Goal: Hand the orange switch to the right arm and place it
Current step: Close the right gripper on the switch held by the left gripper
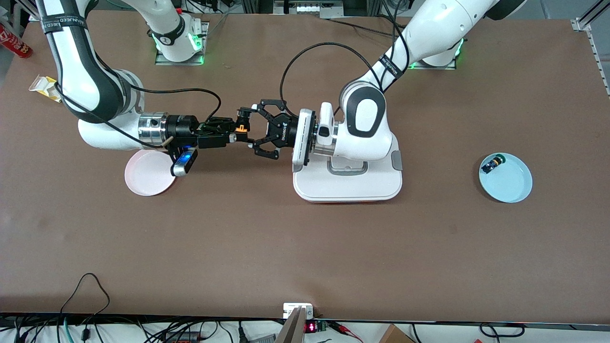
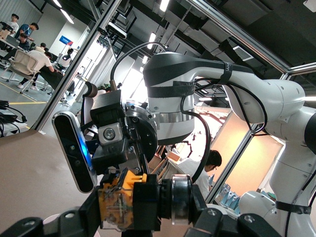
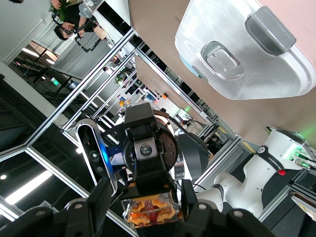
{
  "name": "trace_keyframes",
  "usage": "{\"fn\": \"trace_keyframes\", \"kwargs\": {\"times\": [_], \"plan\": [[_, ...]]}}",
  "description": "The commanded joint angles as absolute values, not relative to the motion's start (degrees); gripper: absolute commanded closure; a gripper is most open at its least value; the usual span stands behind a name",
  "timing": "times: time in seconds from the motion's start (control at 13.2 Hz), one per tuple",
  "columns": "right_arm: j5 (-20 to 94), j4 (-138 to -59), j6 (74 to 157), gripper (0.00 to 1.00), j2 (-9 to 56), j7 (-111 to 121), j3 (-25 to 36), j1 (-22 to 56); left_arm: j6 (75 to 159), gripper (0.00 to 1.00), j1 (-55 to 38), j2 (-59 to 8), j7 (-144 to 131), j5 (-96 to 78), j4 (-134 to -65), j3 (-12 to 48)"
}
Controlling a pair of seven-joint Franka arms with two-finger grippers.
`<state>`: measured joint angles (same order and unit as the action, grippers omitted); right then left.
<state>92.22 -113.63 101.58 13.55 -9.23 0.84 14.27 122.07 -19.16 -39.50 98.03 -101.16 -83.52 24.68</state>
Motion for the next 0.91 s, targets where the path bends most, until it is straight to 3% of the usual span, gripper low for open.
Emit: {"fn": "trace_keyframes", "kwargs": {"times": [0.0,0.3,0.38,0.46,0.84], "plan": [[92.37,-117.94,100.38,0.59,9.15,-5.56,0.62,13.89,122.87,0.65,-19.78,-39.29,100.46,-103.10,-83.76,24.61],[90.27,-119.79,99.05,0.76,8.26,1.40,0.62,13.89,123.92,0.60,-20.65,-39.29,100.37,-104.50,-83.67,24.61],[90.26,-119.62,99.05,0.76,8.26,1.58,0.62,13.97,124.88,0.47,-20.65,-39.29,100.20,-104.68,-83.76,24.61],[90.18,-119.53,99.05,0.79,8.26,1.67,0.62,13.97,125.15,0.00,-20.65,-39.20,100.54,-104.59,-83.85,24.61],[90.18,-119.44,99.05,0.83,8.17,1.76,0.62,13.97,124.72,0.00,-19.87,-38.94,99.32,-104.59,-83.76,24.70]]}}
